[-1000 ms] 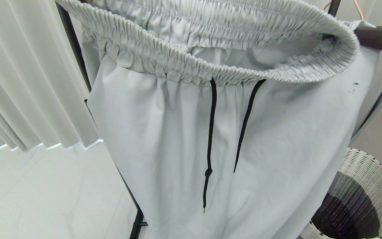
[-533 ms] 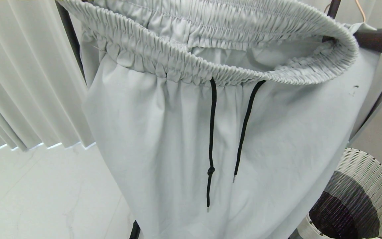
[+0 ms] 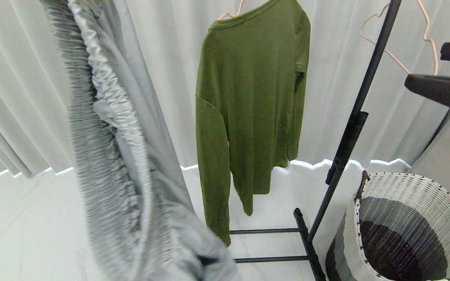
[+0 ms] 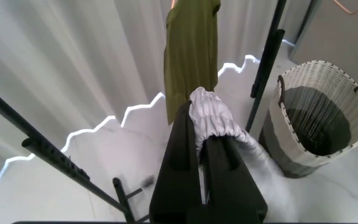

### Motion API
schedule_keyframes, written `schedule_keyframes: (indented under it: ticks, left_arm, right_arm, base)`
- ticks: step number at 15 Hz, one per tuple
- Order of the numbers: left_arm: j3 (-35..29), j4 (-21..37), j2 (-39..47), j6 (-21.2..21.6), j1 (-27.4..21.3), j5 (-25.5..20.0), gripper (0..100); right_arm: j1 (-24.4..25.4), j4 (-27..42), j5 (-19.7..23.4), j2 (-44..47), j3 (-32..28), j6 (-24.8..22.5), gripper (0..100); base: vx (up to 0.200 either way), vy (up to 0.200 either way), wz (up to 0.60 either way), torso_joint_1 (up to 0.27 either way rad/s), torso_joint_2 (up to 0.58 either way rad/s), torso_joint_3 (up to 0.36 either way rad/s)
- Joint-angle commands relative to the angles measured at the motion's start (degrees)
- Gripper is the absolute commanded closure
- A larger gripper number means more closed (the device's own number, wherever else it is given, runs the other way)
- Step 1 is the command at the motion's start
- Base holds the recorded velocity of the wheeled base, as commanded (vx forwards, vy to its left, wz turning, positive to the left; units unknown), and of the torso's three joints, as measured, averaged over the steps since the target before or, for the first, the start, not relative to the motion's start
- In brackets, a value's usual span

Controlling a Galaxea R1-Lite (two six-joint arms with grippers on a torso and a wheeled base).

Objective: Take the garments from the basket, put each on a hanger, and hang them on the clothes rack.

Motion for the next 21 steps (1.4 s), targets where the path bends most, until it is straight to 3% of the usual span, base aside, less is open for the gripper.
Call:
schedule_keyframes:
  ticks: [1,3,5,7,14,21]
  left_arm:
    - [0.1,0.0,0.3,0.1,0.0,0.9,100]
    - [0.1,0.0,0.4,0.6,0.0,2.2,100]
    - [0.3,0.0,0.2,3.6,0.2,2.5,100]
    - [0.3,0.0,0.4,4.2,1.5,2.5,100]
    - [-0.2,0.0,0.1,4.7,4.5,2.5,100]
    - [0.0,0.0,-0.3,5.7,5.0,2.5,100]
  right_arm:
    - [-3.4,3.8,-0.2,-3.8,1.6,-1.7,0]
    - [-11.5,9.5,-0.3,-5.3,1.6,-5.2,0]
    - [-26.7,17.2,0.0,-7.3,1.6,-11.3,0]
    - [-34.2,17.9,-0.1,-7.7,3.1,-12.3,0]
    - [-45.1,9.2,-0.3,-7.8,10.1,-15.1,0]
    - [-45.7,8.9,-2.6,-7.8,10.0,-16.1,0]
  base:
    - [0.000,0.000,0.00,0.000,0.00,0.000]
    - [0.000,0.000,0.00,0.000,0.00,0.000]
    - [0.000,0.000,0.00,0.000,0.00,0.000]
    - [0.000,0.000,0.00,0.000,0.00,0.000]
    - [0.000,0.000,0.00,0.000,0.00,0.000]
    - [0.000,0.000,0.00,0.000,0.00,0.000]
